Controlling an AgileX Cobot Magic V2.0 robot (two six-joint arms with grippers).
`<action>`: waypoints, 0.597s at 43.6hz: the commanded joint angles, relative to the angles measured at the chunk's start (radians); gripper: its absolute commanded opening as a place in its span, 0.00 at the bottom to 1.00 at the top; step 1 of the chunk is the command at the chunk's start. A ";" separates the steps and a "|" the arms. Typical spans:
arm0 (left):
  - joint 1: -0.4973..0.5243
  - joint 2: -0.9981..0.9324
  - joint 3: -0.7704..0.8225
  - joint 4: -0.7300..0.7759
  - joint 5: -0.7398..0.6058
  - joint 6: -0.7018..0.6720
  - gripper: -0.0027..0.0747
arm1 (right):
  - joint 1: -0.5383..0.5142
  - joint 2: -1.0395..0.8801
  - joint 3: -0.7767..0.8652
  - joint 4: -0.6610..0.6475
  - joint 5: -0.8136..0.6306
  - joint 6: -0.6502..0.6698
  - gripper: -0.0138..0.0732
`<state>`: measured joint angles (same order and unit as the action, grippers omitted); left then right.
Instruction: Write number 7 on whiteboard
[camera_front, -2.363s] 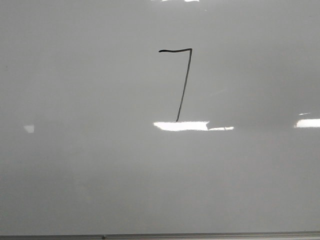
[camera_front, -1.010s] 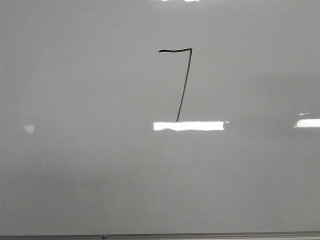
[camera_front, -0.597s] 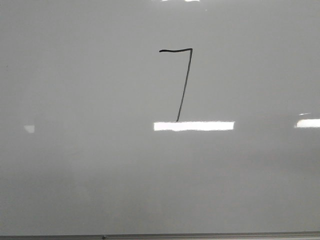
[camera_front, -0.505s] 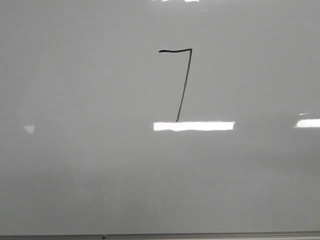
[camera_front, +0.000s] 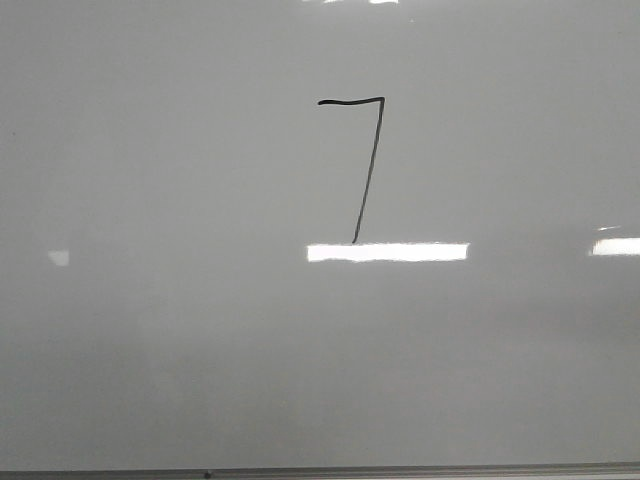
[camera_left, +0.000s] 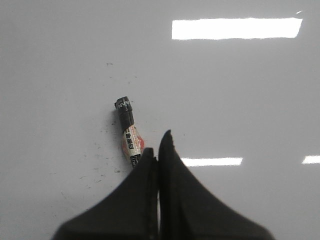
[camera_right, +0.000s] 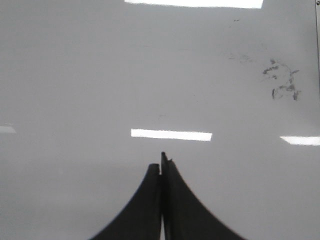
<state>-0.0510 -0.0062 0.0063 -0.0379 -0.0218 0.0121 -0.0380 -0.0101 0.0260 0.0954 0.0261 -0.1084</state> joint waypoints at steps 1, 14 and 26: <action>-0.009 -0.013 0.013 -0.009 -0.078 -0.012 0.01 | 0.000 -0.019 -0.001 -0.070 -0.111 0.062 0.08; -0.009 -0.013 0.013 -0.009 -0.078 -0.012 0.01 | 0.000 -0.019 -0.001 -0.126 -0.135 0.140 0.08; -0.009 -0.013 0.013 -0.009 -0.078 -0.012 0.01 | 0.000 -0.019 -0.001 -0.126 -0.135 0.140 0.08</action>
<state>-0.0510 -0.0062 0.0063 -0.0379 -0.0218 0.0121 -0.0380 -0.0101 0.0260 -0.0175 -0.0184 0.0274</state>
